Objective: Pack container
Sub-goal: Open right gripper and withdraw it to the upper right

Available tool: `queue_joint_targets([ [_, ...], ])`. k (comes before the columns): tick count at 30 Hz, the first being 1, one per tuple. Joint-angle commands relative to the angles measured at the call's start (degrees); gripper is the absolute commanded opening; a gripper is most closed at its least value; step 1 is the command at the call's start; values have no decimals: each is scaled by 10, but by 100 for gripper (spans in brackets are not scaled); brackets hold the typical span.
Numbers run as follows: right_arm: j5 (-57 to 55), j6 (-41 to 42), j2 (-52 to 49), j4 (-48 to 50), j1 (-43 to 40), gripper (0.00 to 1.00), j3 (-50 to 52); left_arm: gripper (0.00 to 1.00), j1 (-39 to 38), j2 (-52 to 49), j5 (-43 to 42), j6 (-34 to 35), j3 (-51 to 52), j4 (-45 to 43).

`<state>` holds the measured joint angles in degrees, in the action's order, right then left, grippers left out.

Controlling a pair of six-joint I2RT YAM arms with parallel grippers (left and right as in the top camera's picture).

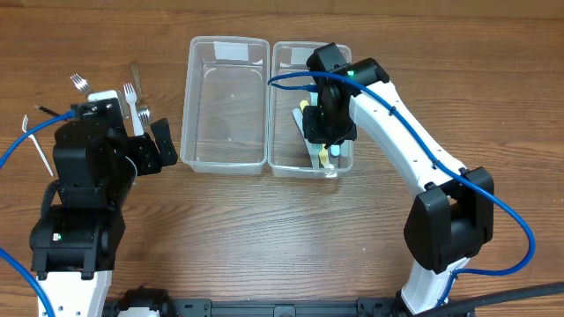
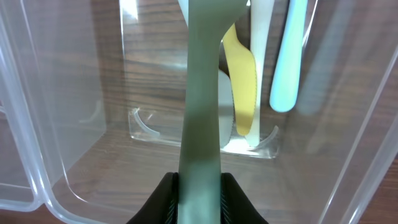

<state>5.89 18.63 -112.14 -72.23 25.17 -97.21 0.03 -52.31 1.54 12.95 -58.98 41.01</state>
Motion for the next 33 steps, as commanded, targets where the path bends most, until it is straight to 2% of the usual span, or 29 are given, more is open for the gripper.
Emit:
queue_joint_targets([
  [1, 6, -11, 3, 18, -1, 41, 1, 100, 3, -1, 4, -12, -13, -1],
  [4, 6, -11, 3, 30, -1, 52, 1, 100, 3, -1, 4, -12, -13, 0],
  [10, -18, -11, 3, 45, -1, 54, -24, 100, 3, -1, 4, -12, -13, -1],
  [17, -169, -10, 43, 14, -4, 56, -208, 100, 3, -1, 4, -12, -13, -1],
  [20, -243, -11, 63, -9, -20, 70, -291, 100, 3, -1, 4, -12, -13, 3],
  [22, -252, -11, 74, -47, -47, 70, -335, 100, 3, -1, 4, -12, -13, 7],
  [23, -251, -3, 82, -96, -81, 72, -359, 100, 3, -1, 4, -12, -13, 14],
  [27, -204, 5, 104, -198, -170, 73, -365, 100, 3, -1, 4, -10, -14, 42],
  [29, -177, 10, 113, -248, -221, 73, -364, 100, 3, -1, 4, 15, -20, 74],
  [33, -106, -4, 155, -248, -305, 73, -324, 100, 3, -16, 3, 52, -69, 142],
])
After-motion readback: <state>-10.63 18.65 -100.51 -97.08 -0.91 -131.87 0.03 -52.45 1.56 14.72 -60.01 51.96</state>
